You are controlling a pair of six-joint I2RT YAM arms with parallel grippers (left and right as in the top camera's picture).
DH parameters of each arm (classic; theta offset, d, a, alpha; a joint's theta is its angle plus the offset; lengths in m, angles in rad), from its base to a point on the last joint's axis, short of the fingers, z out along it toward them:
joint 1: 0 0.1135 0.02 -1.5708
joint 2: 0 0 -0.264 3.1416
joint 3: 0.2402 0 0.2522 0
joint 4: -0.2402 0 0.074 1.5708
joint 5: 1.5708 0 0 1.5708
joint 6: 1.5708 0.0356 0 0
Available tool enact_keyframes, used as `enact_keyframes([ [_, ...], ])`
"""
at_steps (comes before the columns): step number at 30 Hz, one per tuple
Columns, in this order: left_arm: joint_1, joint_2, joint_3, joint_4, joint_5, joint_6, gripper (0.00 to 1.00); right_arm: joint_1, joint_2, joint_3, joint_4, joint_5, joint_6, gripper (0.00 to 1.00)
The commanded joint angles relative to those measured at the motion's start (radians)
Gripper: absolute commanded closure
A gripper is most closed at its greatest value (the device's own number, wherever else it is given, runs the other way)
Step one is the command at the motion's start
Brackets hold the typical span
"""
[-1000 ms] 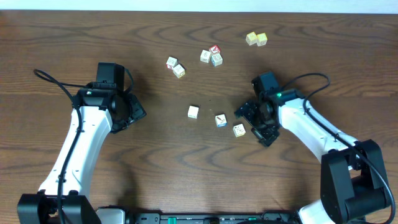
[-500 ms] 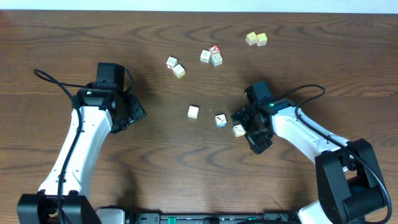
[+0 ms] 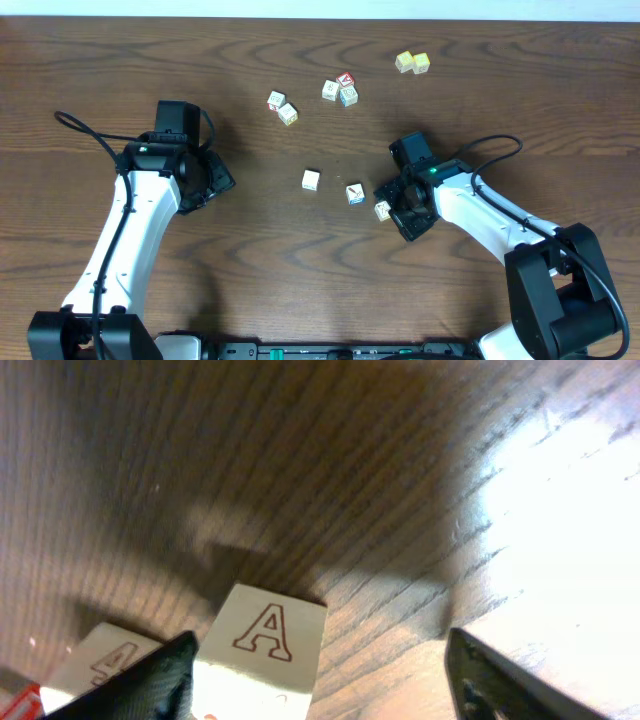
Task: Lift 3 blocks
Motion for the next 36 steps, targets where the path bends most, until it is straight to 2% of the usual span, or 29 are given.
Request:
enact_keyframes([
  [1,0.004,-0.002,0.011,-0.003,-0.016,-0.005,0.41,0.005,0.007,-0.006,-0.001,0.027,0.009,0.35],
  [4,0.004,-0.002,0.011,-0.003,-0.016,-0.005,0.41,0.005,0.007,-0.006,-0.001,0.026,0.009,0.37],
  [6,0.005,-0.002,0.011,-0.003,-0.016,-0.005,0.41,0.005,0.007,-0.006,-0.001,0.021,0.009,0.48],
  [15,0.004,-0.002,0.011,-0.003,-0.016,-0.005,0.41,0.005,0.007,-0.006,-0.001,-0.046,0.009,0.43],
  [19,0.004,-0.002,0.011,-0.003,-0.016,-0.005,0.41,0.005,0.007,-0.006,-0.001,-0.059,0.013,0.44],
  [23,0.004,-0.002,0.011,-0.004,-0.016,-0.005,0.41,0.005,0.007,-0.006,0.008,-0.040,0.012,0.54],
  [26,0.004,-0.002,0.011,-0.004,-0.016,-0.005,0.41,0.005,0.007,-0.006,0.011,-0.018,0.006,0.67],
  [28,0.004,-0.002,0.011,-0.004,-0.016,-0.005,0.41,0.004,0.007,-0.006,0.016,0.000,-0.014,0.71],
  [33,0.005,-0.002,0.011,-0.004,-0.016,-0.005,0.41,0.003,0.007,-0.006,0.059,0.061,-0.103,0.71],
  [36,0.004,-0.002,0.011,-0.004,-0.016,-0.005,0.41,0.003,0.007,-0.006,0.123,0.125,-0.236,0.73],
])
